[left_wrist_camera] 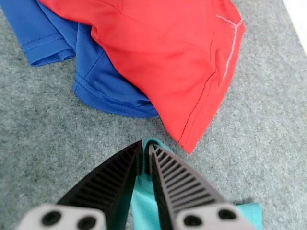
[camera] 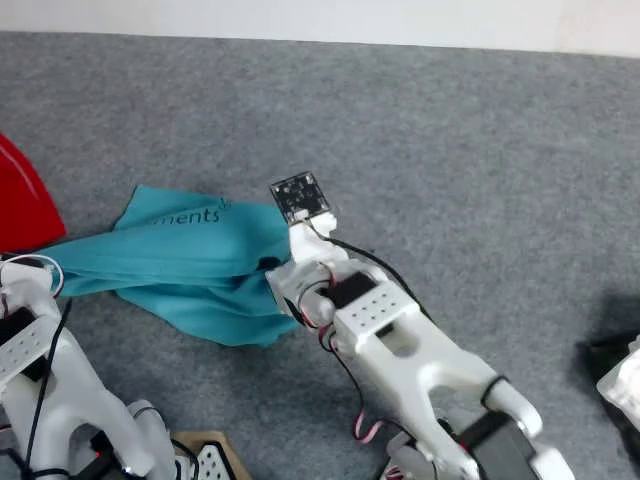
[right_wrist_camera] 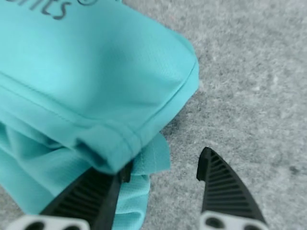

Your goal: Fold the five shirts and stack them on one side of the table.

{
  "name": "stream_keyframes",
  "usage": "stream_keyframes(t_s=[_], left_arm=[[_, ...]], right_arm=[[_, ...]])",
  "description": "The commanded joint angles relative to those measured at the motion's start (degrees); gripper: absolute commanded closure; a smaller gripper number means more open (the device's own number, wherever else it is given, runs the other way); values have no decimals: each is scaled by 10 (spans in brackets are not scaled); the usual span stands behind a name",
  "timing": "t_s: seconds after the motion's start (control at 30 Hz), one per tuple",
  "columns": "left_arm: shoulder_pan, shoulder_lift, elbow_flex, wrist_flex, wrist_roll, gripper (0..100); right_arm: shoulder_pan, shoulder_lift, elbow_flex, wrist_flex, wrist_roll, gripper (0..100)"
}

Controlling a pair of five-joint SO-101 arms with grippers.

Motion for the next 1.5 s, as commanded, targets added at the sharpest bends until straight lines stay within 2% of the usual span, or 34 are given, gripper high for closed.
stream_keyframes(t_s=[0.0, 0.13, 0.37, 0.5, 0.63, 0.8, 0.9, 1.13, 1.37, 1.47], left_arm=[[-3, -7, 14, -47, 3, 994], [-2, -7, 31, -76, 4, 994], [36, -7, 47, -104, 6, 994], [79, -7, 44, -141, 7, 994], [133, -9, 29, -224, 8, 994], [200, -11, -19, -370, 4, 994], [199, -11, -80, -413, 4, 994], [138, -11, -220, -411, 6, 994], [69, -15, -313, -411, 6, 994], [56, -44, -320, -411, 6, 994]], right_arm=[[9, 9, -36, -10, 6, 834], [33, 8, -38, -10, 6, 998], [107, -7, -38, 8, 4, 993], [192, -90, -36, 17, 5, 993], [270, -191, -39, 16, 9, 993], [303, -307, -69, 18, 119, 993], [346, -355, -110, 18, 147, 993], [430, -436, -209, 18, 152, 993], [429, -510, -249, 18, 149, 993], [397, -530, -270, 39, 152, 992]])
